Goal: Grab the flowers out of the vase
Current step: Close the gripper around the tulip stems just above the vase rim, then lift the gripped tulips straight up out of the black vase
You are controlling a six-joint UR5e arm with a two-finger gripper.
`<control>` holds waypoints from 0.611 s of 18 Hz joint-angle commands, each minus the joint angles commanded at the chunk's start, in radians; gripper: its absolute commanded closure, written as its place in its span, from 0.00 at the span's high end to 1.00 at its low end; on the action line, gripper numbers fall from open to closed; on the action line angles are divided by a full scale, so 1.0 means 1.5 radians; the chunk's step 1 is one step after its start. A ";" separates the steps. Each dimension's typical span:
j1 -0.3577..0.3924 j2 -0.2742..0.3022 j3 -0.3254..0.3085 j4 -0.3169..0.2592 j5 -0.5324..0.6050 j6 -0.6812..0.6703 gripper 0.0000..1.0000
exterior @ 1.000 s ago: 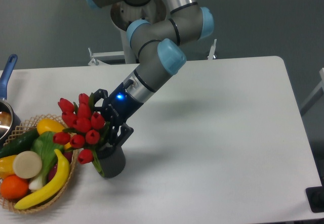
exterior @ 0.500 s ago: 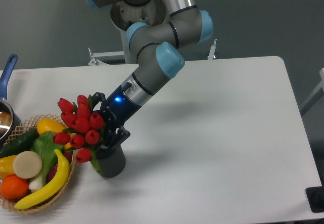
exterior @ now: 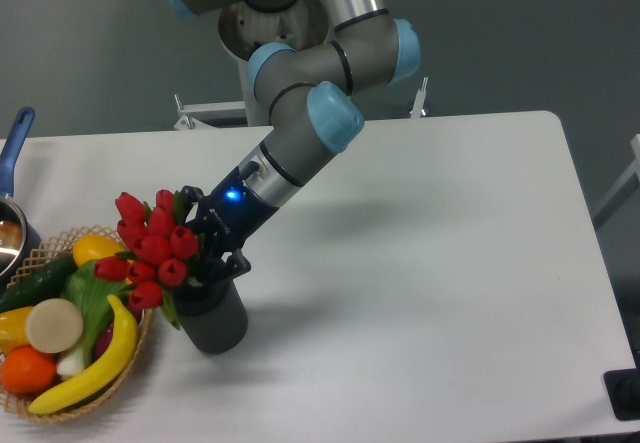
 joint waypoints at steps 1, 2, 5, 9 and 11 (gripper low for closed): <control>0.001 0.000 0.000 0.000 -0.001 0.000 0.40; 0.002 0.000 0.000 0.000 -0.001 0.000 0.40; 0.006 0.003 0.004 0.000 -0.009 -0.019 0.40; 0.010 0.014 0.014 0.000 -0.030 -0.050 0.40; 0.016 0.021 0.015 0.000 -0.038 -0.052 0.40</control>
